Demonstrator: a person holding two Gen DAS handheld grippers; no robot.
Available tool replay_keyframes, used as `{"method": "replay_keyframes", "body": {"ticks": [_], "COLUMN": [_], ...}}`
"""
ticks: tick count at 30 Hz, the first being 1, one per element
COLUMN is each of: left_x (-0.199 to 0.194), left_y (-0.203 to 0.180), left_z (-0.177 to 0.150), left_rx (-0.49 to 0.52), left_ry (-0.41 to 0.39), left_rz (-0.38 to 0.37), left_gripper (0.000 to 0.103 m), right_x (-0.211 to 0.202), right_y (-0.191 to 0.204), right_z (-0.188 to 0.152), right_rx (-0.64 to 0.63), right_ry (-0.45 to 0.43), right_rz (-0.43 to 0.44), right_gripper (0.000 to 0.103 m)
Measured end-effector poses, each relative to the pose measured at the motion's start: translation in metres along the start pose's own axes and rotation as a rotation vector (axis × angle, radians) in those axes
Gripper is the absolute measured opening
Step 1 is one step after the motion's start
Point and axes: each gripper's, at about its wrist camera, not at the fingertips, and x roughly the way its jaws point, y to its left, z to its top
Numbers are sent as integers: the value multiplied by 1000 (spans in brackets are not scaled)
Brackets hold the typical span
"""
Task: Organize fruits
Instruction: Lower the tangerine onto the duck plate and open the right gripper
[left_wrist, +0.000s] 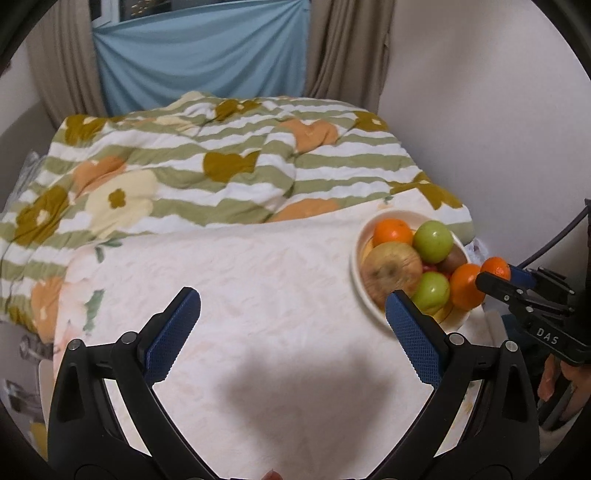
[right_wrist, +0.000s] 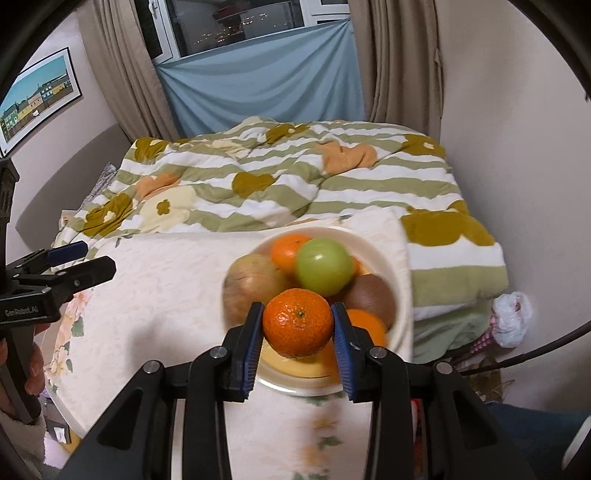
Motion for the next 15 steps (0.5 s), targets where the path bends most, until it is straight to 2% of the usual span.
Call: {"method": "replay_keyframes", "body": {"ticks": [8,15], "left_x": [0,9], "left_y": [29,45], "left_z": [-21,-37], "left_rx": [-20,-38], "left_ry": [27,61], "left_rz": [18,17], "left_gripper": [103,103], "right_x": [25,40], "right_y": [26,39], "right_z": [-16,-24], "right_rx": [8,-20], "right_ry": [3,-17], "right_rz": [-2,-55], "right_gripper": [33,33]}}
